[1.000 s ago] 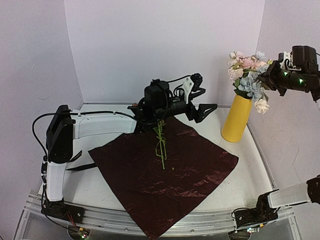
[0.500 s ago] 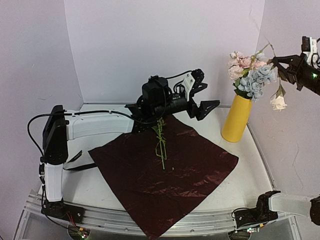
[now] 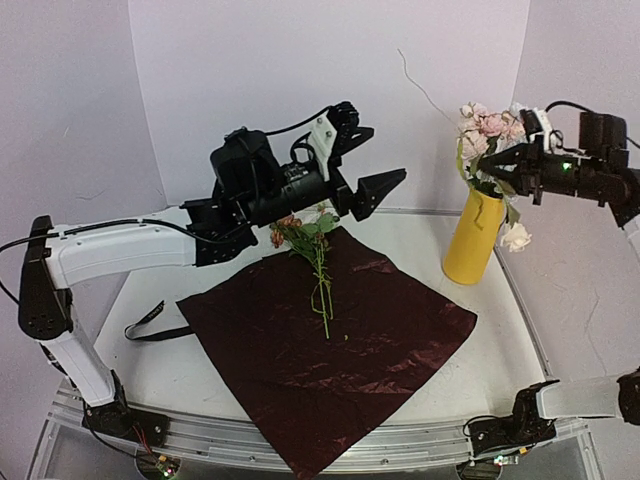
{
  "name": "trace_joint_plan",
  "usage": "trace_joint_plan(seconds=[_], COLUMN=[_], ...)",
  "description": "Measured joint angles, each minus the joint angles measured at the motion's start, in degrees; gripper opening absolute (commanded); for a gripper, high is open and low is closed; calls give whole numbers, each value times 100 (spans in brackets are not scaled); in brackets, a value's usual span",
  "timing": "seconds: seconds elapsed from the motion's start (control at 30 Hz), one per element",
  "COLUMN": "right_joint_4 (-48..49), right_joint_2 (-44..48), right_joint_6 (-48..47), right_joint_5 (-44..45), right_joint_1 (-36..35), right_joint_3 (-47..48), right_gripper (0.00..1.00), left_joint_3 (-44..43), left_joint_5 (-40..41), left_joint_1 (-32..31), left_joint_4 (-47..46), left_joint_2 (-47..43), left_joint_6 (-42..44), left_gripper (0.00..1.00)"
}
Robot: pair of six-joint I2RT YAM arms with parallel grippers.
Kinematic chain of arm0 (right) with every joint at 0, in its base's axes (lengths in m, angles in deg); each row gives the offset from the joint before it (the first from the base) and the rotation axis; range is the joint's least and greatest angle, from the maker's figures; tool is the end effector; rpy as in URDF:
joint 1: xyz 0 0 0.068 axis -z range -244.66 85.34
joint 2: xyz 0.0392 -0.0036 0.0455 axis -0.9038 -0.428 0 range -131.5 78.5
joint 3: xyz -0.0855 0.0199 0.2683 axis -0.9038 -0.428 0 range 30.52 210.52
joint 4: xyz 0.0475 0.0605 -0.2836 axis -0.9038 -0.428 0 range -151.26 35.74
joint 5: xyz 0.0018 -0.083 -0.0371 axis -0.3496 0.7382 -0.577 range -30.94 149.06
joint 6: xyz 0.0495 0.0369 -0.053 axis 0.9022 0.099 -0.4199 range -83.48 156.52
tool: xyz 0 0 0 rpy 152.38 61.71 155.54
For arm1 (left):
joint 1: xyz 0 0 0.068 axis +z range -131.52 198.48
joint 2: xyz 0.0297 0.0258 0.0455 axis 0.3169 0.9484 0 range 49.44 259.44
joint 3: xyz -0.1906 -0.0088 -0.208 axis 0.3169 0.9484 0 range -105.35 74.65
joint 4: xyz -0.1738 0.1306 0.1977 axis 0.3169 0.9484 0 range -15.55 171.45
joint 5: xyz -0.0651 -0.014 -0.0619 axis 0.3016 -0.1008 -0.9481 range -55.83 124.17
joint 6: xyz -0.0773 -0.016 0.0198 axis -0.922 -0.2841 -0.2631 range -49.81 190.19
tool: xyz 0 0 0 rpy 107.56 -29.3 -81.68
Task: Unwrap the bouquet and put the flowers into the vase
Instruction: Adjust the fake flower.
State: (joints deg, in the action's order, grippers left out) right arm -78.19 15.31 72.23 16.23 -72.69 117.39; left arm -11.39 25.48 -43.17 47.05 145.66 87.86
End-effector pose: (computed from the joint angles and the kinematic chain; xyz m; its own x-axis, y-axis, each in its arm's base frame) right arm 0.2448 0.0831 0.5244 -0.4563 0.3680 -0.8102 -0.6272 0.5129 0.5862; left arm 0.2150 -0.4209 0.4379 0.4189 -0.1443 -0.8965 0.8515 0.4054 0.3326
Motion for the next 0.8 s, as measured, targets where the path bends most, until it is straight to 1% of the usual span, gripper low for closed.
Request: trace_joint_plan(seconds=[0.13,0.33,0.6,0.8], right_joint_4=[-13,-104,-331,-633], right_joint_2=[-291,-459,-566,-724], right_joint_6=[161,296,349,194], right_joint_5=[-239,-451,-284,-284], right_joint_1=[0,-162,-1014,-1152], right_joint_3=[-462,-952,-1258,-1206], right_gripper=[0,0,0,0], left_joint_3=[488,871,892,688], left_joint_5=[5,13,35,147], left_joint_1=[-28,-140,-296,-348], left_joint_4=[-17,211,852,1421], left_joint_2=[-386,-454,-273,174], left_joint_6=[83,341,983,1464], left_gripper=[92,92,91,91])
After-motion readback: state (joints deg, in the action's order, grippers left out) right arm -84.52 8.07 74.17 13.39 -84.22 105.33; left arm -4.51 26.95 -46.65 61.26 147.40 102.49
